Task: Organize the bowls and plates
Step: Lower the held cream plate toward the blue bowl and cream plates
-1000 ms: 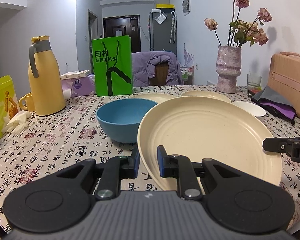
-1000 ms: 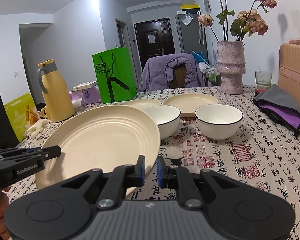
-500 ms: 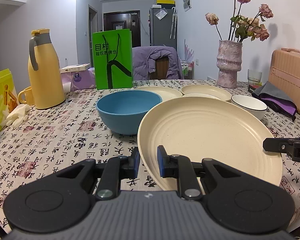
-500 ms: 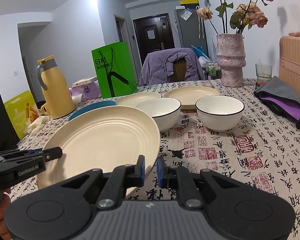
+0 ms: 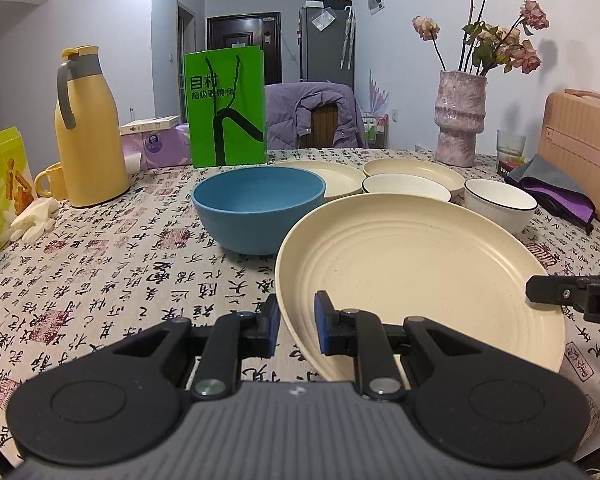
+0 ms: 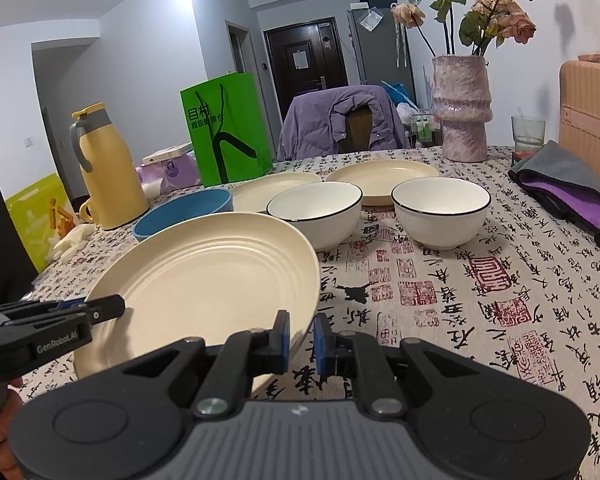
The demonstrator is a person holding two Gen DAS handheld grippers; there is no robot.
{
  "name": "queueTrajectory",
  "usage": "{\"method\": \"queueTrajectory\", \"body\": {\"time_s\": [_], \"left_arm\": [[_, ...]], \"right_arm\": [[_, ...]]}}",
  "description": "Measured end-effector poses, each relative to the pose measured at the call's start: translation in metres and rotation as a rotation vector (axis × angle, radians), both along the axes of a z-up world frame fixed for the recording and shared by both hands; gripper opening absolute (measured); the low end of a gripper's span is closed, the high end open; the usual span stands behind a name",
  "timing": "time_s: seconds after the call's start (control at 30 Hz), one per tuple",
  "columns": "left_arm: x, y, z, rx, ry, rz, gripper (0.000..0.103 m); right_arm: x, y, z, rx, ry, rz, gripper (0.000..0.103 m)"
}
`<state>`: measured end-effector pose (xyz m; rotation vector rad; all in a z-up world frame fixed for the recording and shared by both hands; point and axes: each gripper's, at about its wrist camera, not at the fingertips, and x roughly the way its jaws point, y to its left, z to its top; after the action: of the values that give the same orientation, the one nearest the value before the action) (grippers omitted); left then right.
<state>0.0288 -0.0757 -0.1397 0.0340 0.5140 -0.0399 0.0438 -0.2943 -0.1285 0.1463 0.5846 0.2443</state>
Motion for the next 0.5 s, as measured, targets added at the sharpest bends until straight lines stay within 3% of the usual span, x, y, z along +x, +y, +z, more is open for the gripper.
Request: {"method": "queueTrajectory", "body": {"time_s": [0.5], "left_arm": [[0.0035,-0.0009,-0.0078,-0.001,0.027,-0.002,0.018]], "right_arm": [[0.0043,-0.0009,-0.0090,0.002,0.030,0.000,0.012]]}}
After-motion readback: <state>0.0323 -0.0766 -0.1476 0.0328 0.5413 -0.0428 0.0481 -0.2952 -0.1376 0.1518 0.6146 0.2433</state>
